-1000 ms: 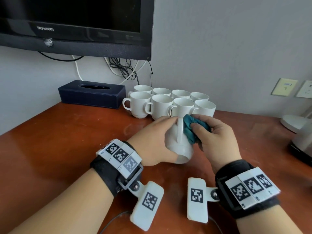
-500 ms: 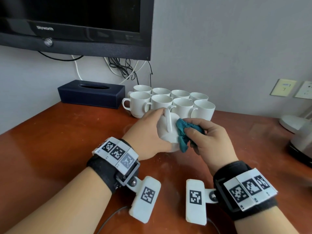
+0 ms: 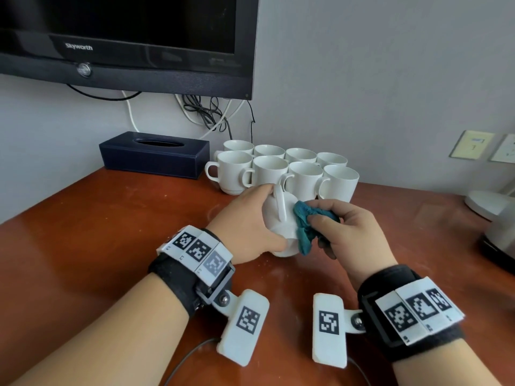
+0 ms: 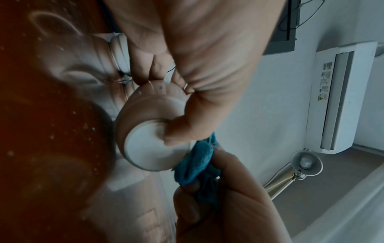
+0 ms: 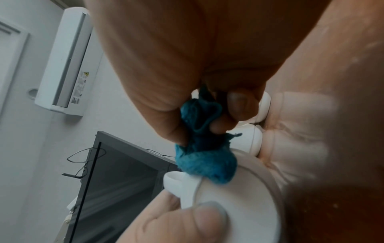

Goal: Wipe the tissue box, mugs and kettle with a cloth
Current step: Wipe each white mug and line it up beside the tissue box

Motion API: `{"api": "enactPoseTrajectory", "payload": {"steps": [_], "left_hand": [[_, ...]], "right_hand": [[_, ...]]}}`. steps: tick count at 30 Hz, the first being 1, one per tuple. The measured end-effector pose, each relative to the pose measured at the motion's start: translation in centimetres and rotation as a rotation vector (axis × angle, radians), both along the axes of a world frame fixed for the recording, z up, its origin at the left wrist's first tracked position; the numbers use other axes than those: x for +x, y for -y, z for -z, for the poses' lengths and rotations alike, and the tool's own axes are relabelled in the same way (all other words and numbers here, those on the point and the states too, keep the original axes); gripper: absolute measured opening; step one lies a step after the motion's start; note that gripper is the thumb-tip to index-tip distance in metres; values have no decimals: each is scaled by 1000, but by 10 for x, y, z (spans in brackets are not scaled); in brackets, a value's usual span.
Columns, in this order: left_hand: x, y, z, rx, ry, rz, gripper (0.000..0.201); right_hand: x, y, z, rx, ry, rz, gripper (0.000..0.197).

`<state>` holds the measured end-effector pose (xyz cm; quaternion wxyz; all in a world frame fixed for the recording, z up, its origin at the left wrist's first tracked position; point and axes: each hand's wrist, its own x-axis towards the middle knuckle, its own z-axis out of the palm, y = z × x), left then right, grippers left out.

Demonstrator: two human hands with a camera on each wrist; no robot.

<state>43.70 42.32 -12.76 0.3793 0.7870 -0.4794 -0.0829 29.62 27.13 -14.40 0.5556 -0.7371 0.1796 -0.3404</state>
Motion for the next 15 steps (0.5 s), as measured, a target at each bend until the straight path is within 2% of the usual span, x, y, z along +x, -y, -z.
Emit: {"api": "enactPoseTrajectory", "payload": {"steps": [2, 6, 12, 15], "left_hand": [[2, 0, 2, 15, -41, 10, 83], [5, 0, 3, 39, -61, 37, 113], [7, -1, 2, 105, -19, 55, 106], [5, -1, 0, 96, 10, 27, 94]], "right_hand": [[-1, 0, 0, 14, 2, 3, 25], [0, -3, -1, 15, 10, 9, 26], [1, -7, -1, 11, 8, -22, 27], [1, -8, -1, 7, 9, -31, 26]]}}
